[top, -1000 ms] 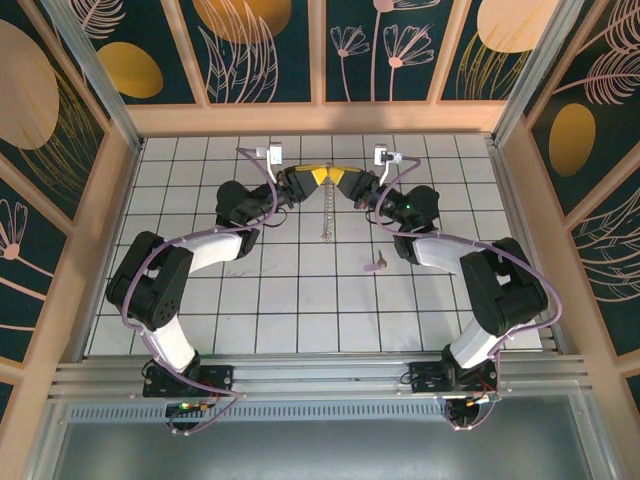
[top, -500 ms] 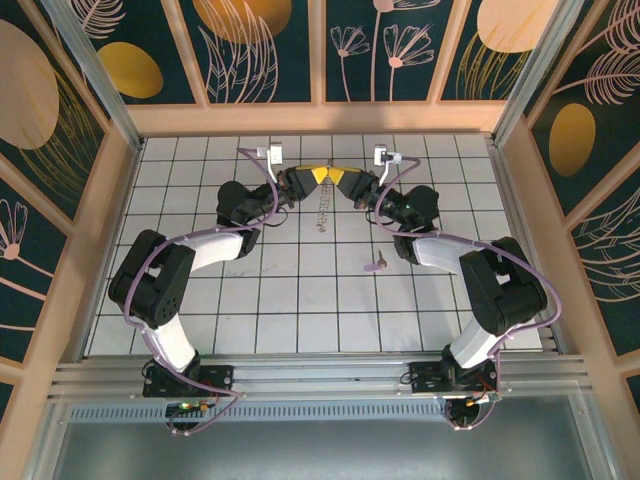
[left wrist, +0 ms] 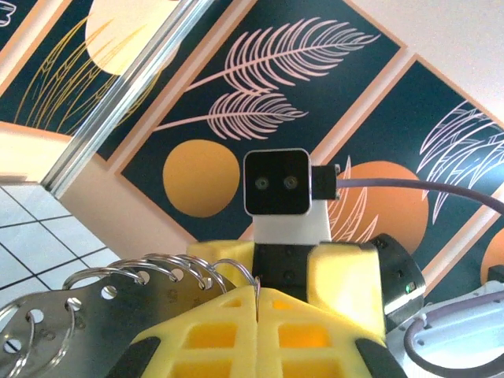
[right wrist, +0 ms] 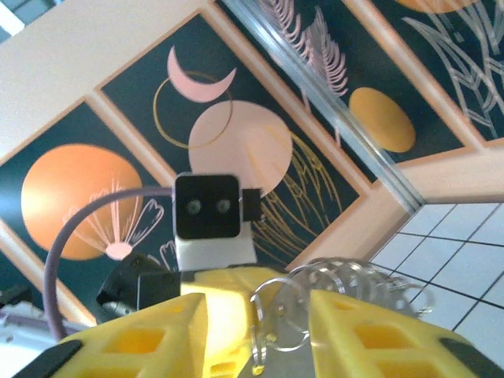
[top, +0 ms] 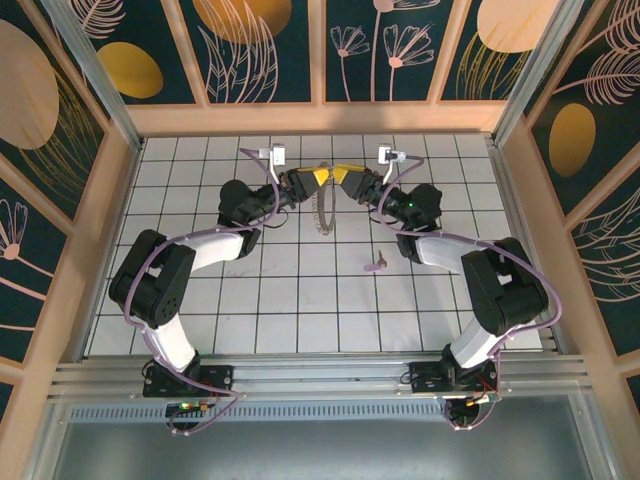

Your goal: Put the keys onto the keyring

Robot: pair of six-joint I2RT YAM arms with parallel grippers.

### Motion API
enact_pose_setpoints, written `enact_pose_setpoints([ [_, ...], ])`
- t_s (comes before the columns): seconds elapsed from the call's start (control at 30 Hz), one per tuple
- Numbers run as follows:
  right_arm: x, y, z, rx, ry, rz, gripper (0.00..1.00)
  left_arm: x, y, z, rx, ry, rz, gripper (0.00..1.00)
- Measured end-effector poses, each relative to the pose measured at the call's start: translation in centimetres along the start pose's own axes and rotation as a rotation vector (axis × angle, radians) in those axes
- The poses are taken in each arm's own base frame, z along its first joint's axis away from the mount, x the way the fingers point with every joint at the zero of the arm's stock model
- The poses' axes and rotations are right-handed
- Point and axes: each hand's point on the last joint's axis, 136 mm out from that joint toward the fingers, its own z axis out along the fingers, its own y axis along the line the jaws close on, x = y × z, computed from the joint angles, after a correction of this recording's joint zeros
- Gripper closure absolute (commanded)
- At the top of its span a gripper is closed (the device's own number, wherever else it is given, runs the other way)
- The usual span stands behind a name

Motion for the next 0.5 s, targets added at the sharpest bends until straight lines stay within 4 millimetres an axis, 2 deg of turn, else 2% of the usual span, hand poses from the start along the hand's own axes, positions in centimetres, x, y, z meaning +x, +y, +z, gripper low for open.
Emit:
enact_pose_setpoints([
  [0.1,-0.9,-0.6,-1.4,0.051,-0.017,-0.004,0.54,0.6,0.3,0.0,-0.006,0.026,0.006,1.0],
  [0.23,-2.0,0.1,-2.8,0.09,-0.032,-0.044,0.53,1.4,0.7,0.0,-0.018,0.068,0.02,1.0],
  [0.37,-2.1,1.1,-3.5,0.118,-0.015,-0.089,0.52,1.6,1.0,0.6,-0.025,0.116,0.057,1.0],
  [0.5,-1.5,1.2,-4.0,0.144,0.01,-0.118,0.51,2.1,1.2,0.8,-0.037,0.167,0.095,1.0],
])
